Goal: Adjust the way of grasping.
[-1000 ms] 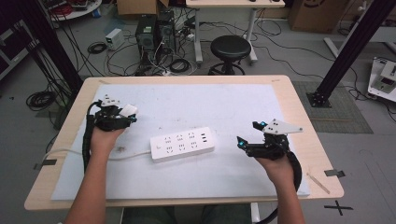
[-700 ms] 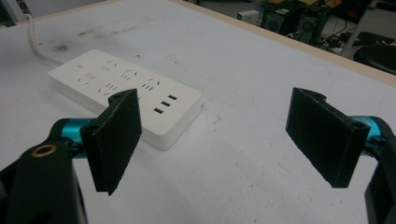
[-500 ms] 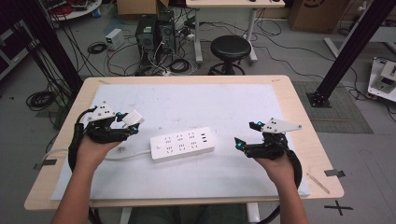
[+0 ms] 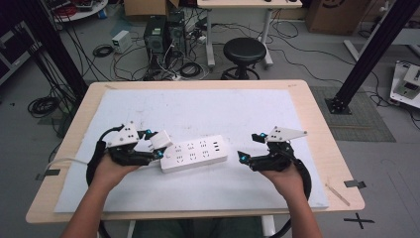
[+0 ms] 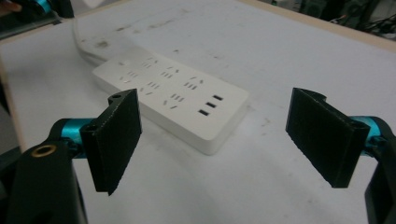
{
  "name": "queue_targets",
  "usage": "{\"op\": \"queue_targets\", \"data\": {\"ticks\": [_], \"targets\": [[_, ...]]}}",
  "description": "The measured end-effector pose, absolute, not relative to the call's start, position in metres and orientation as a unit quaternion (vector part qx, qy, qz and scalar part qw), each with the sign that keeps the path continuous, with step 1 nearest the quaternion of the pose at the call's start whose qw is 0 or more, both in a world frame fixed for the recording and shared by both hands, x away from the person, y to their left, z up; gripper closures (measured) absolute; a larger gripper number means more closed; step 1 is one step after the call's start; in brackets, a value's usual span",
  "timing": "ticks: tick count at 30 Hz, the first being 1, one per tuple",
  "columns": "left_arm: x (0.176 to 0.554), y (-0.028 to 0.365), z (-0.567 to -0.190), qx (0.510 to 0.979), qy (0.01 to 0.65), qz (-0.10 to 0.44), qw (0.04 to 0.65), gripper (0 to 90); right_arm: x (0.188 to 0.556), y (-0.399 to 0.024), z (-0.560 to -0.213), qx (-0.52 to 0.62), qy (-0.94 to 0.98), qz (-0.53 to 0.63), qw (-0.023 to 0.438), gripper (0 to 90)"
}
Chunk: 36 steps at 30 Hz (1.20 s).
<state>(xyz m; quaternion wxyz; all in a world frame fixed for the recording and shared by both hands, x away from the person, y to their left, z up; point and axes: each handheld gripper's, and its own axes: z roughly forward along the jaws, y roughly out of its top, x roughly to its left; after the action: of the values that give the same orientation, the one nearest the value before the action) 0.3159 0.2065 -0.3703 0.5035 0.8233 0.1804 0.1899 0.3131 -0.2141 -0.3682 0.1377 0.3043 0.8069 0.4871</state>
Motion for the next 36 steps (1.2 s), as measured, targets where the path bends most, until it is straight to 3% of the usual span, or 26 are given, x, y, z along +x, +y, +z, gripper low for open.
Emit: {"op": "queue_targets", "data": {"ticks": [10,19,32,36], "targets": [[0.281,0.171,-0.382,0.836,0.061,0.236,0.492,42.5,0.307,-0.186,-0.384,0.317,0.802,0.503,0.045,18.7],[0.266,0.144,-0.387,0.832,-0.001,0.273,0.484,42.5,0.303,-0.167,-0.398,0.318,0.78,0.535,-0.06,18.7],[0.254,0.121,-0.397,0.823,-0.062,0.315,0.469,42.4,0.301,-0.141,-0.414,0.303,0.757,0.562,-0.139,18.9],[0.252,0.116,-0.399,0.822,-0.068,0.319,0.467,42.5,0.303,-0.134,-0.42,0.295,0.748,0.573,-0.16,26.4]]}}
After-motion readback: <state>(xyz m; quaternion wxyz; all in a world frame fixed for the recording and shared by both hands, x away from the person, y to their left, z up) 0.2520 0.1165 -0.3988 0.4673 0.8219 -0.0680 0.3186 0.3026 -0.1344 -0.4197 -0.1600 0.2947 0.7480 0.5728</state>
